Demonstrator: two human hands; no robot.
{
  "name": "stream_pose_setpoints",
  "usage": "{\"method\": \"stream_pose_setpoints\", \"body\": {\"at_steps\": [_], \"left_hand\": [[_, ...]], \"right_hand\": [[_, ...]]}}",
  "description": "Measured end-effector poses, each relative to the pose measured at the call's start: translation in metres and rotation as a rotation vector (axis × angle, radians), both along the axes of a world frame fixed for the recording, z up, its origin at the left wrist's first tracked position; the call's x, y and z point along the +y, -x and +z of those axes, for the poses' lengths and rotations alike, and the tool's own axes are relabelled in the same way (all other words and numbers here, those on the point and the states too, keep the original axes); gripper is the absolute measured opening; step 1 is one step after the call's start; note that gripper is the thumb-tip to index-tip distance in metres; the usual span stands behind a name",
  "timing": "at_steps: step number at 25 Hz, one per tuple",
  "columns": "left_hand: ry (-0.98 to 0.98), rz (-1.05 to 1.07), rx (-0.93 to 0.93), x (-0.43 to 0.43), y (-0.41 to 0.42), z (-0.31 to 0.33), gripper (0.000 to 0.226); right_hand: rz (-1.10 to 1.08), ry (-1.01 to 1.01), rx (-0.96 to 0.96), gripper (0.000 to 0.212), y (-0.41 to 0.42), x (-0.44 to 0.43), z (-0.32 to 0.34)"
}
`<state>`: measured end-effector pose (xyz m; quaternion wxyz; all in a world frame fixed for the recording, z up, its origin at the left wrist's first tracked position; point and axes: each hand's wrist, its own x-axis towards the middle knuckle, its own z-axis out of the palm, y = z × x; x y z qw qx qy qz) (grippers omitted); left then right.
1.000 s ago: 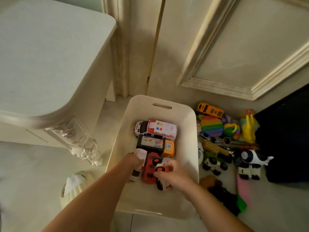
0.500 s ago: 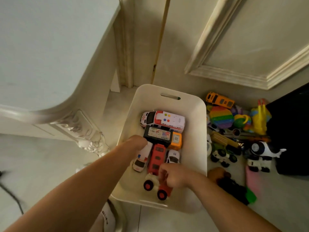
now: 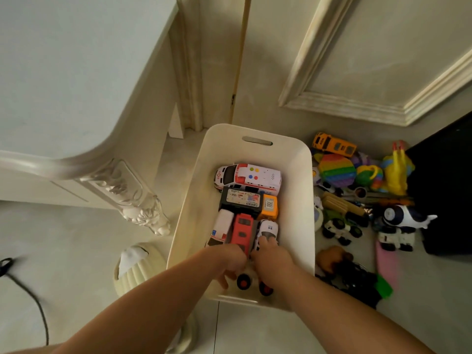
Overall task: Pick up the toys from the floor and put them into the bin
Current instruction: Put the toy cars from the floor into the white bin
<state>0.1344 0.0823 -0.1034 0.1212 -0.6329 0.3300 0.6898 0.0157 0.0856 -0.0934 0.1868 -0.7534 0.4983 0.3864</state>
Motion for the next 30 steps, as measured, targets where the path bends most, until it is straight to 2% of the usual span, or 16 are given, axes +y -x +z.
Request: {"method": "stream_pose_setpoints", "body": {"at_steps": [3, 6, 8, 12, 13, 15, 17, 20, 22, 24, 25, 27, 28, 30], "left_hand": [[0.024, -0.057, -0.02, 0.001, 0.0, -0.006, 0.046], [0.029, -0.08, -0.018, -0.007, 0.0, -0.005, 0.044], [0.025, -0.1, -0.016, -0.009, 0.004, -0.001, 0.04], [0.019, -0.14, 0.006, 0.006, 0.012, -0.003, 0.043], [0.027, -0.138, 0.0, 0.009, 0.012, -0.004, 0.045], [0.033, -0.113, -0.019, 0.011, 0.011, 0.0, 0.045], [0.066, -0.179, -0.027, 0.0, 0.013, 0.013, 0.039], [0.229, -0.276, -0.065, -0.033, 0.03, 0.054, 0.028], [0.439, -0.177, -0.065, -0.059, 0.053, 0.085, 0.023], [0.702, -0.026, -0.042, -0.079, 0.084, 0.112, 0.02], [0.795, 0.05, 0.002, -0.085, 0.1, 0.122, 0.02], [0.799, 0.124, 0.17, -0.089, 0.128, 0.134, 0.024], [0.756, 0.1, 0.256, -0.087, 0.14, 0.133, 0.025], [0.686, -0.017, 0.311, -0.084, 0.161, 0.123, 0.029]], "right_hand": [[-0.084, -0.037, 0.0, 0.042, 0.007, -0.003, 0.002], [-0.092, 0.059, -0.074, 0.037, 0.011, 0.001, 0.008], [-0.095, 0.054, -0.072, 0.033, 0.011, 0.003, 0.005], [-0.267, -0.368, 0.095, 0.044, 0.005, -0.013, -0.007], [-0.266, -0.41, 0.127, 0.047, 0.004, -0.015, -0.005], [-0.235, -0.359, 0.09, 0.049, 0.003, -0.009, 0.007], [-0.283, -0.167, -0.159, 0.037, 0.009, -0.004, 0.029], [-0.541, 0.211, -0.724, 0.024, 0.031, -0.012, 0.073], [-0.747, 0.435, -0.968, 0.024, 0.057, -0.026, 0.094], [-0.913, 0.669, -1.078, 0.022, 0.096, -0.041, 0.101], [-0.985, 0.754, -1.069, 0.02, 0.12, -0.049, 0.097], [-1.089, 0.768, -0.9, 0.02, 0.175, -0.062, 0.069], [-1.114, 0.684, -0.771, 0.025, 0.201, -0.065, 0.05], [-1.116, 0.479, -0.571, 0.04, 0.242, -0.062, 0.01]]}}
